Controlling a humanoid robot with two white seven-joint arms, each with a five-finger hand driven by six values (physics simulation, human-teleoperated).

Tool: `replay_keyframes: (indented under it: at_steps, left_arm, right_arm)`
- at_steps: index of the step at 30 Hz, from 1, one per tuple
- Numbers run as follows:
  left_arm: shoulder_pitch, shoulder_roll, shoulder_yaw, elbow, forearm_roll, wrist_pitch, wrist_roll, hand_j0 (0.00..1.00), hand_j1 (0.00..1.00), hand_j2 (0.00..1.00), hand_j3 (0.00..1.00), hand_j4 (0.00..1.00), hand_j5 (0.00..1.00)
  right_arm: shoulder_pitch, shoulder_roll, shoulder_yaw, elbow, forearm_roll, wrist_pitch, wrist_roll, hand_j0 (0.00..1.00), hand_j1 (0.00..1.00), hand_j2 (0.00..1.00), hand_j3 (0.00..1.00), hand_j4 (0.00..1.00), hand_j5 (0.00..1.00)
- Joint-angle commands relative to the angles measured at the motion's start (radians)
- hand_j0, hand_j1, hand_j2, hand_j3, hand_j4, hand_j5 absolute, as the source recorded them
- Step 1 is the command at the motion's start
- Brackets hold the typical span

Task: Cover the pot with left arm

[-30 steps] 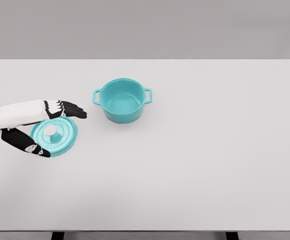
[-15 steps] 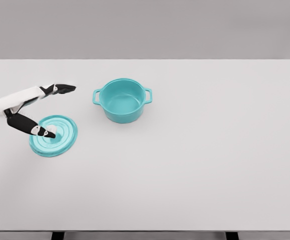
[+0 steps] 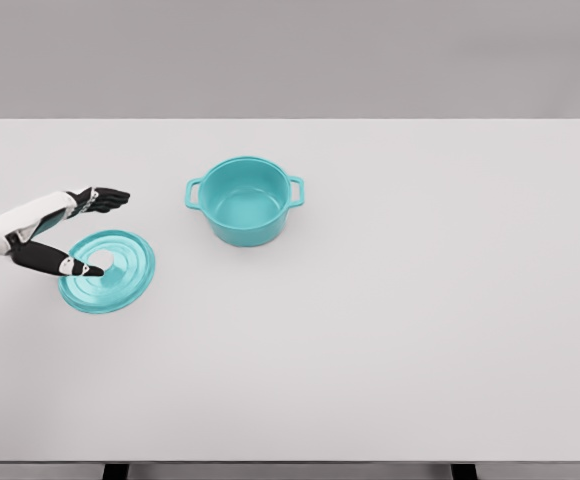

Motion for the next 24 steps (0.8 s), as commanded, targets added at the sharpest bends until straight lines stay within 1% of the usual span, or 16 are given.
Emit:
replay_keyframes:
  at_steps: [1,3,4,6,7,9,10,12,13,14,15,16,17,18,23,24]
  left_arm:
    - [0.002,-0.028,0.041,-0.006,-0.044,-0.003,0.001,0.9,0.9,0.9,0.9,0.9,0.9]
    - [0.003,-0.028,0.066,-0.014,-0.047,-0.009,0.001,0.94,0.94,0.94,0.94,0.94,0.94]
    - [0.014,-0.031,0.098,-0.015,-0.052,-0.025,0.001,0.94,0.94,0.94,0.94,0.94,0.94]
    - [0.057,-0.033,0.157,-0.017,-0.055,-0.098,0.004,0.94,0.94,0.94,0.94,0.94,0.94]
    - [0.069,-0.042,0.167,-0.015,-0.069,-0.124,0.014,0.94,0.94,0.94,0.94,0.94,0.94]
    - [0.089,-0.094,0.196,-0.018,-0.136,-0.143,0.048,0.94,0.94,0.94,0.94,0.94,0.94]
    - [0.1,-0.099,0.21,-0.02,-0.138,-0.16,0.05,0.94,0.94,0.94,0.94,0.94,0.94]
    - [0.11,-0.112,0.21,-0.017,-0.139,-0.163,0.05,0.94,0.94,0.94,0.94,0.94,0.94]
    - [0.133,-0.125,0.21,-0.011,-0.139,-0.161,0.051,0.94,0.94,0.94,0.94,0.94,0.94]
    - [0.141,-0.142,0.21,-0.004,-0.139,-0.161,0.057,0.97,0.97,0.97,0.97,0.97,0.97]
    - [0.146,-0.148,0.209,0.008,-0.138,-0.161,0.085,0.99,0.99,0.99,0.99,0.99,0.99]
    - [0.16,-0.149,0.207,0.023,-0.136,-0.163,0.145,0.99,0.99,0.99,0.99,0.99,0.99]
    - [0.175,-0.152,0.204,0.039,-0.136,-0.163,0.182,0.96,0.96,0.96,0.96,0.96,0.96]
    - [0.175,-0.158,0.204,0.042,-0.136,-0.163,0.183,0.94,0.94,0.94,0.94,0.94,0.94]
    - [0.19,-0.16,0.193,0.06,-0.138,-0.163,0.185,0.95,0.95,0.95,0.95,0.95,0.95]
    - [0.196,-0.148,0.172,0.059,-0.139,-0.163,0.18,0.95,0.95,0.95,0.95,0.95,0.95]
  right_arm:
    - [0.0,0.0,0.0,0.0,0.001,0.0,0.0,1.0,1.0,1.0,1.0,1.0,1.0]
    - [0.0,0.0,0.0,0.0,0.001,0.0,0.0,1.0,1.0,1.0,1.0,1.0,1.0]
    - [0.0,0.0,0.0,0.0,0.001,0.0,0.0,1.0,1.0,1.0,1.0,1.0,1.0]
    - [0.0,0.0,0.0,-0.001,0.001,0.0,0.0,1.0,1.0,1.0,1.0,1.0,1.0]
    - [0.0,0.0,0.0,0.0,0.001,0.0,0.0,1.0,1.0,1.0,1.0,1.0,1.0]
    - [0.0,0.0,0.0,0.0,0.001,0.0,0.0,1.0,1.0,1.0,1.0,1.0,1.0]
    - [0.0,0.0,0.0,-0.001,0.001,0.0,0.0,1.0,1.0,1.0,1.0,1.0,1.0]
    - [0.0,0.0,0.0,0.0,0.001,0.0,0.0,1.0,1.0,1.0,1.0,1.0,1.0]
    - [0.0,0.0,0.0,0.0,0.001,0.0,0.0,1.0,1.0,1.0,1.0,1.0,1.0]
    - [0.0,0.0,0.0,-0.001,0.001,0.0,0.0,1.0,1.0,1.0,1.0,1.0,1.0]
    - [0.0,0.0,0.0,0.0,0.001,0.0,0.0,1.0,1.0,1.0,1.0,1.0,1.0]
    - [0.0,0.0,0.0,0.0,0.001,0.0,0.0,1.0,1.0,1.0,1.0,1.0,1.0]
    - [0.0,0.0,0.0,-0.001,0.001,0.0,0.0,1.0,1.0,1.0,1.0,1.0,1.0]
    - [0.0,0.0,0.0,0.0,0.001,0.0,0.0,1.0,1.0,1.0,1.0,1.0,1.0]
    - [0.0,0.0,0.0,-0.001,0.001,0.0,0.0,1.0,1.0,1.0,1.0,1.0,1.0]
    - [0.0,0.0,0.0,0.0,0.001,0.0,0.0,1.0,1.0,1.0,1.0,1.0,1.0]
